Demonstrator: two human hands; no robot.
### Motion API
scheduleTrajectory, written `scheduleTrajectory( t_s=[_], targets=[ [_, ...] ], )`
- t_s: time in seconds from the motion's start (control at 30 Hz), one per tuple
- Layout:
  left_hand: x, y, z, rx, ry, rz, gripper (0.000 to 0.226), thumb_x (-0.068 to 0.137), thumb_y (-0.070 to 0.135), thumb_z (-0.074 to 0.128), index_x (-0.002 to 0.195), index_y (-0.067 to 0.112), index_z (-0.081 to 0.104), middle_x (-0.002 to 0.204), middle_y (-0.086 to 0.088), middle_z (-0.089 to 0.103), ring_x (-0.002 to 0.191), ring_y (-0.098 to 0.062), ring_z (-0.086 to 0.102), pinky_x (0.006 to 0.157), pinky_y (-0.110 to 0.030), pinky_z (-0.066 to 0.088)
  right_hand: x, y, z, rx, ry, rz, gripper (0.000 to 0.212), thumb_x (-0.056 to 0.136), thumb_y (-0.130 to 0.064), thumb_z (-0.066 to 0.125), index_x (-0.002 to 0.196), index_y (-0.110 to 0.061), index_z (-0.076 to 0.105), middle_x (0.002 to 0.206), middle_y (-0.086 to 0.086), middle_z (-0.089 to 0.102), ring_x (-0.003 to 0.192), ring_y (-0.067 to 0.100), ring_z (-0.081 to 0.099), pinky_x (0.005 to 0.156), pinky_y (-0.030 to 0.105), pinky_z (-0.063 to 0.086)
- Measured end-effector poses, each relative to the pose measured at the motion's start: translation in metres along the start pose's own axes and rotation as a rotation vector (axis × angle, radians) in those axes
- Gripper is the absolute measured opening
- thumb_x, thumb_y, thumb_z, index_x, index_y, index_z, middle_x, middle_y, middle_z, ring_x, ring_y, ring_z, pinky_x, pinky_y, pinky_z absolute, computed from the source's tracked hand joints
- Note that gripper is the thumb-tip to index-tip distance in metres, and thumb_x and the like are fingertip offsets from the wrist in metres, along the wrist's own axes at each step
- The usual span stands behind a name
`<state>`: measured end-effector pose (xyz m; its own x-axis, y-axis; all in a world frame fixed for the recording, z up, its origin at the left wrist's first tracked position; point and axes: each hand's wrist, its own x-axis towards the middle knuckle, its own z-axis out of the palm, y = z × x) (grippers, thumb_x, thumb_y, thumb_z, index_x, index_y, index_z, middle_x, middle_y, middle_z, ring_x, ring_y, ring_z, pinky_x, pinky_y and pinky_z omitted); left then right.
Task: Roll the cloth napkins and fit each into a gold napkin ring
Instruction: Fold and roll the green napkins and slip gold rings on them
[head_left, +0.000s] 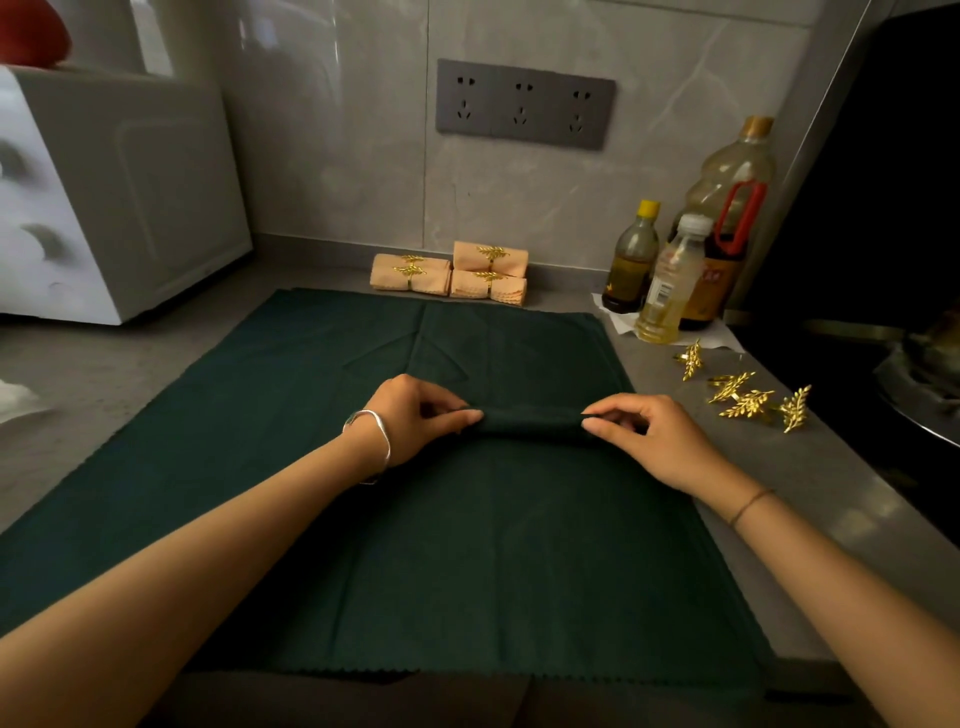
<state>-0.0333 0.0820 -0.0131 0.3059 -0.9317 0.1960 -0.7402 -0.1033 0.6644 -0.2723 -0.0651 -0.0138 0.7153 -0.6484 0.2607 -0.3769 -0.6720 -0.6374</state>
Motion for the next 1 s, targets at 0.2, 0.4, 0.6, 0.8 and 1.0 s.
scheduleTrajectory(
  t_s=[0.2, 0.4, 0.6, 0.8, 1.0],
  targets=[
    [0.014, -0.001, -0.006, -0.127, -0.130, -0.100, 0.019, 0.083, 0.038, 0.065, 0.079, 0.021, 0.072, 0.081, 0.008, 0.069, 0.081, -0.004, 0.061, 0.073, -0.016, 0.043, 0.011, -0.009, -0.006, 0.165, -0.082, 0.100, 0.010, 0.085, -0.017, 0.066, 0.095, -0.019, 0.067, 0.078, -0.005, 0.065, 0.071, 0.003, 0.058, 0.064, 0.006, 0.044],
    [0.034, 0.013, -0.018, 0.033, -0.330, -0.224, 0.026, 0.087, 0.043, 0.058, 0.087, 0.018, 0.066, 0.096, 0.001, 0.063, 0.095, -0.014, 0.055, 0.092, -0.031, 0.041, 0.025, -0.013, -0.010, 0.187, -0.156, 0.225, 0.006, 0.084, -0.014, 0.067, 0.087, -0.013, 0.063, 0.076, 0.004, 0.065, 0.067, 0.007, 0.056, 0.060, 0.013, 0.042],
    [0.043, 0.036, 0.002, 0.072, -0.210, 0.082, 0.034, 0.085, 0.045, 0.059, 0.113, 0.027, 0.059, 0.116, 0.005, 0.052, 0.105, -0.011, 0.052, 0.094, -0.032, 0.046, 0.026, -0.017, -0.012, 0.188, -0.176, 0.275, 0.005, 0.085, -0.013, 0.066, 0.085, -0.013, 0.062, 0.075, -0.001, 0.065, 0.064, 0.004, 0.053, 0.057, 0.015, 0.040],
    [0.045, 0.030, 0.030, -0.180, -0.159, 0.029, 0.019, 0.086, 0.036, 0.062, 0.091, 0.020, 0.071, 0.089, 0.009, 0.067, 0.085, -0.005, 0.061, 0.075, -0.016, 0.045, 0.024, -0.015, -0.009, 0.227, -0.130, 0.286, 0.006, 0.085, -0.016, 0.067, 0.082, -0.017, 0.061, 0.071, -0.003, 0.063, 0.059, 0.001, 0.050, 0.059, 0.016, 0.039],
    [0.050, 0.027, 0.035, -0.247, -0.126, -0.008, 0.012, 0.084, 0.030, 0.065, 0.092, 0.022, 0.071, 0.090, 0.014, 0.065, 0.087, -0.001, 0.059, 0.074, -0.012, 0.043, 0.016, -0.007, 0.003, 0.214, -0.021, 0.136, 0.012, 0.089, -0.015, 0.061, 0.097, -0.022, 0.066, 0.096, 0.012, 0.066, 0.083, 0.017, 0.059, 0.069, 0.012, 0.046]
  ],
)
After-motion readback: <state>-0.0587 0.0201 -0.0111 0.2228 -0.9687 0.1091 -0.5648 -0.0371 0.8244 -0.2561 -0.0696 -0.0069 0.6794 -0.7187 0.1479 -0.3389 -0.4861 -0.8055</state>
